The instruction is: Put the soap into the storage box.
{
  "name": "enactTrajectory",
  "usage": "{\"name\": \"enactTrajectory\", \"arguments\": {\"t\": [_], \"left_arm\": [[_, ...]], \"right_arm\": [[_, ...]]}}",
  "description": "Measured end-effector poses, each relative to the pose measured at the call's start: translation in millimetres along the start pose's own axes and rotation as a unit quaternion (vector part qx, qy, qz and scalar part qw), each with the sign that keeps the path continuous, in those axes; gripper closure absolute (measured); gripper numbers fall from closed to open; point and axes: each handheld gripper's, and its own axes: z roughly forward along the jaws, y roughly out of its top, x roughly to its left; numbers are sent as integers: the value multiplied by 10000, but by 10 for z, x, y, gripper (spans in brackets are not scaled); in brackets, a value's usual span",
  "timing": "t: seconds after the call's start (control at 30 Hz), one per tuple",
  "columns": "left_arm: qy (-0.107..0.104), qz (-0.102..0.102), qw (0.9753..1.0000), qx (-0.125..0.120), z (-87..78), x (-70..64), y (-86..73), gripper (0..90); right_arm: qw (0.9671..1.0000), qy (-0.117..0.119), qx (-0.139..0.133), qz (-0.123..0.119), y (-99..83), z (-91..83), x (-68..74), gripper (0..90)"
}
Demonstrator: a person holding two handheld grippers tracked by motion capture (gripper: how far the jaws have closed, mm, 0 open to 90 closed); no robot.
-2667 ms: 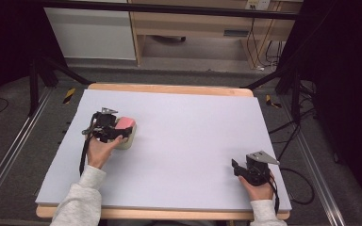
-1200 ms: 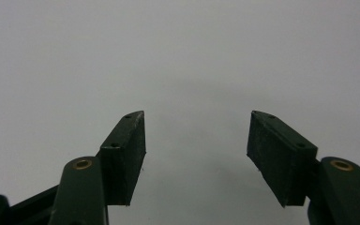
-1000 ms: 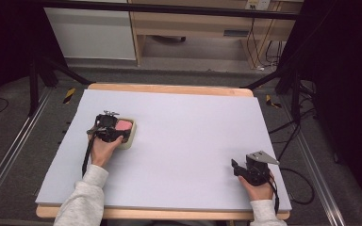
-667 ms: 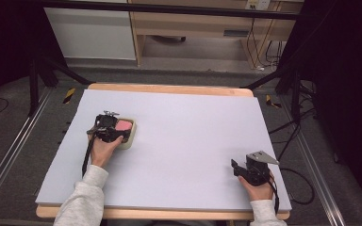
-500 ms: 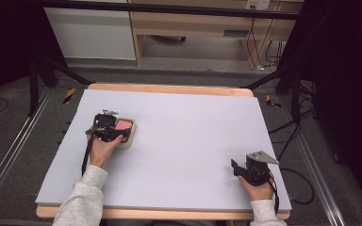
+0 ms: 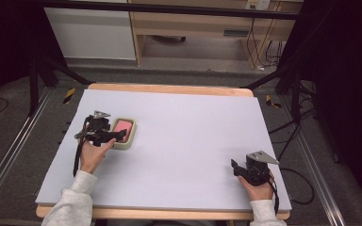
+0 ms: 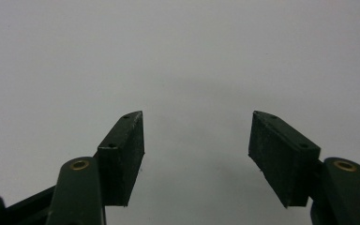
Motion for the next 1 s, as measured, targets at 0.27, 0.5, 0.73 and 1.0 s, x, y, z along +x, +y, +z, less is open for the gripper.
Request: {"name": "enactTrajectory", "arguments": {"t": [0.27,0.5,0.73,1.0], "left_arm": [[-144,168,9995,-236,-156,-43,-192,258],[-98,187,9993,-323,-273,-17,-372,237],[-33,87,9996,-273,-339,82,-608,232],[70,-131,9995,-293,-459,228,-857,235]], "right_arm": [[10000,-22,14,-9,-3,-10,-7,406],[10000,-32,12,-37,-3,-20,-11,459],[10000,-13,68,-5,-6,-26,-12,501],[9999,-87,86,20,-33,-48,-44,502]]}}
